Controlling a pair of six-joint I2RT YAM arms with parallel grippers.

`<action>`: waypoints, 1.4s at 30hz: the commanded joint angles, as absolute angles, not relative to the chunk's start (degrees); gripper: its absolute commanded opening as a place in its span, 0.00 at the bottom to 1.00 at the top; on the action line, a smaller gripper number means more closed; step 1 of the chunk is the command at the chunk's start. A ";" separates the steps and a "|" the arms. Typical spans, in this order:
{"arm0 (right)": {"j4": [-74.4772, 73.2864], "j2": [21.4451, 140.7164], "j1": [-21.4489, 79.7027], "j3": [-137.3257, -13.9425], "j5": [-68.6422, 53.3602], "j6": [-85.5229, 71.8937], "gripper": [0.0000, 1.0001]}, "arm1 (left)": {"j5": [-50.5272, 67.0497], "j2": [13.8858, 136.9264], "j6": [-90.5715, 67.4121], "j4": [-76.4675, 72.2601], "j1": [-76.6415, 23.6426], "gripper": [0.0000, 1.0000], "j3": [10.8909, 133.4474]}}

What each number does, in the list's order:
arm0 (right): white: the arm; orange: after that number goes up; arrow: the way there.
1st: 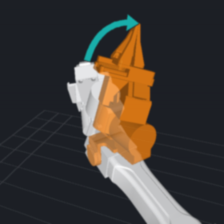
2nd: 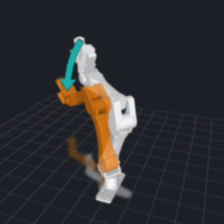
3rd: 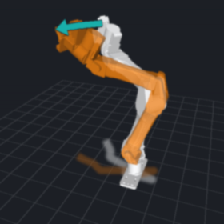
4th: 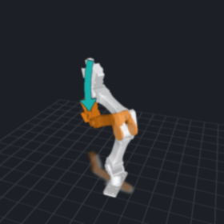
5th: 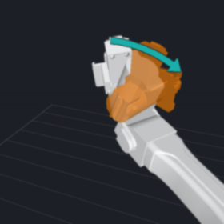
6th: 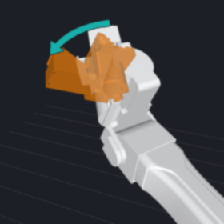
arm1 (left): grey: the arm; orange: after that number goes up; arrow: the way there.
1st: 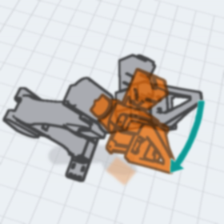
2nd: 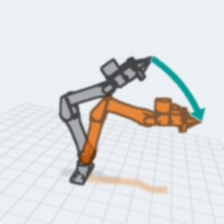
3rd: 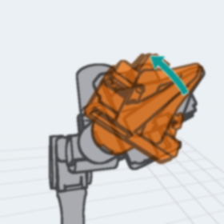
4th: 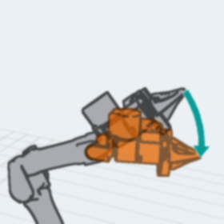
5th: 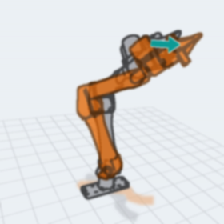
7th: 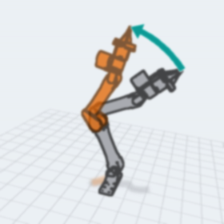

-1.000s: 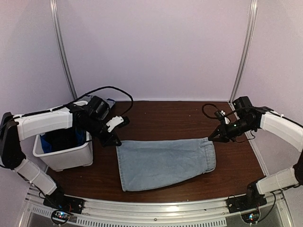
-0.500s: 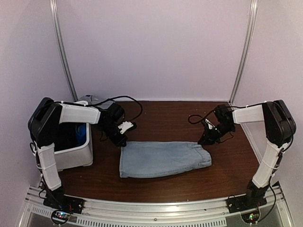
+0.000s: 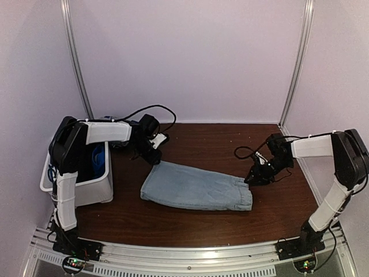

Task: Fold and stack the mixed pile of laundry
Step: Smooth out the rectangle-folded skirt at the center of the board.

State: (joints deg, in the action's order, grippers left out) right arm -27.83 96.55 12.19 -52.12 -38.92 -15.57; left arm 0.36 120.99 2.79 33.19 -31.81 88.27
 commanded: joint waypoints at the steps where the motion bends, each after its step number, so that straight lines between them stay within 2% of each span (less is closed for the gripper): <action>1: -37.37 86.86 12.17 -53.41 -34.99 -15.30 0.50 | -1.09 118.73 -2.22 36.31 -30.15 0.56 94.99; 5: -43.37 82.21 12.02 -62.42 -35.99 -13.42 0.79 | 5.19 108.03 -5.89 36.10 -30.31 0.97 89.82; 10: -47.92 78.97 16.02 -65.79 -46.70 -11.49 0.81 | 10.05 95.01 -7.72 37.47 -37.88 0.98 78.63; 18: -40.79 82.25 32.84 -59.41 -52.46 -15.90 0.76 | 11.88 90.50 -14.50 34.23 -52.14 0.98 65.14; 24: -30.08 90.17 35.01 -52.08 -53.19 -19.16 0.66 | 6.36 95.83 -19.97 31.83 -52.61 0.98 60.78; 33: -28.26 97.45 32.67 -42.11 -46.12 -18.21 0.45 | -2.43 101.01 -23.96 31.21 -49.06 0.98 52.83; 38: -30.65 91.68 32.74 -38.80 -46.06 -18.48 0.43 | -5.36 96.91 -22.45 34.09 -47.92 0.98 50.29; 42: -36.41 84.73 32.72 -44.85 -48.33 -17.94 0.44 | -3.90 90.46 -18.53 33.83 -46.76 0.98 52.47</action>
State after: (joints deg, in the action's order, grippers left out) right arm -25.61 89.17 33.12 -41.78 -52.84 -18.33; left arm 1.91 95.04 -21.04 25.78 -50.13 52.82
